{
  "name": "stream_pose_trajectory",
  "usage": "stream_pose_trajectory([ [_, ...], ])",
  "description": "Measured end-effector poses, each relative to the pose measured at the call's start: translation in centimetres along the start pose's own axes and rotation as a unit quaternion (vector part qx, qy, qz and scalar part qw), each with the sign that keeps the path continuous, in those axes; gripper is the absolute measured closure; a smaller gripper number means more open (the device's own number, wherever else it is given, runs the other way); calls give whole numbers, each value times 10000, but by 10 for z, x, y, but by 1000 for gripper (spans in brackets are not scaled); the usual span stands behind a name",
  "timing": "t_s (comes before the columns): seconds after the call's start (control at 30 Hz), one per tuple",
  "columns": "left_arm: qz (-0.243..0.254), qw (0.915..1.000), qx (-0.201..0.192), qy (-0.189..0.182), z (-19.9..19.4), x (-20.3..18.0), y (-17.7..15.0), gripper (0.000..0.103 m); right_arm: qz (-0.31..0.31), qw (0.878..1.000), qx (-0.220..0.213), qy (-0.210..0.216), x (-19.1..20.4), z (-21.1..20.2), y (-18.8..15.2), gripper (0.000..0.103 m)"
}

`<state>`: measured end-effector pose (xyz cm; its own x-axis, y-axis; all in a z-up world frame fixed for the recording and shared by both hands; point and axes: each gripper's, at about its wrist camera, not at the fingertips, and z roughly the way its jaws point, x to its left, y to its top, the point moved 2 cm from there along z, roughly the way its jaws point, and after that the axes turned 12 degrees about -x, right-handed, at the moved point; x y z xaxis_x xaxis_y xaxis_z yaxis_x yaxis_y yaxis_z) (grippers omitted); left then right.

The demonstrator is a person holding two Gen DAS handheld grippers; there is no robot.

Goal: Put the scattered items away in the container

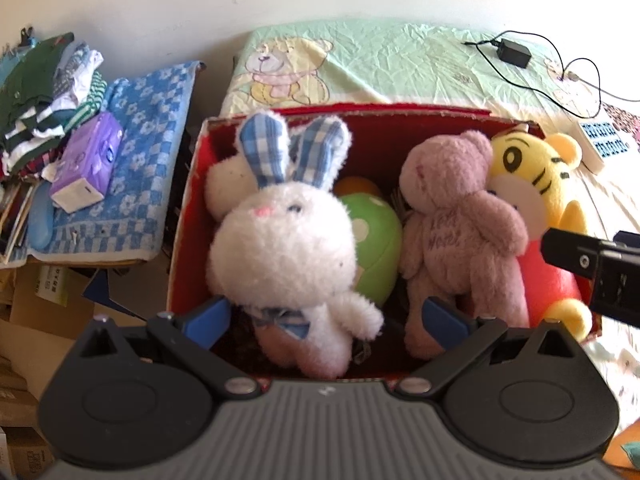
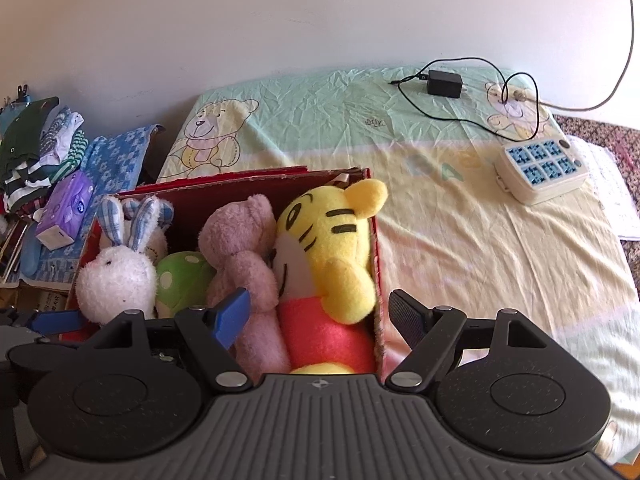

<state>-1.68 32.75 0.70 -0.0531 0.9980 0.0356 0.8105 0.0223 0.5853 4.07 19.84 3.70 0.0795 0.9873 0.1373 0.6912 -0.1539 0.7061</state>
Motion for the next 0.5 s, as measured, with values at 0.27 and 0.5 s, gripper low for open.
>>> stream_pose_trajectory([
  [0.27,-38,9998,145,-109,-2,9,-7,1,-98,9998,128,-83,17,-7,-5,24],
  [0.5,14,9999,117,-91,-2,13,-14,1,26,9998,132,-111,21,-11,-12,24],
])
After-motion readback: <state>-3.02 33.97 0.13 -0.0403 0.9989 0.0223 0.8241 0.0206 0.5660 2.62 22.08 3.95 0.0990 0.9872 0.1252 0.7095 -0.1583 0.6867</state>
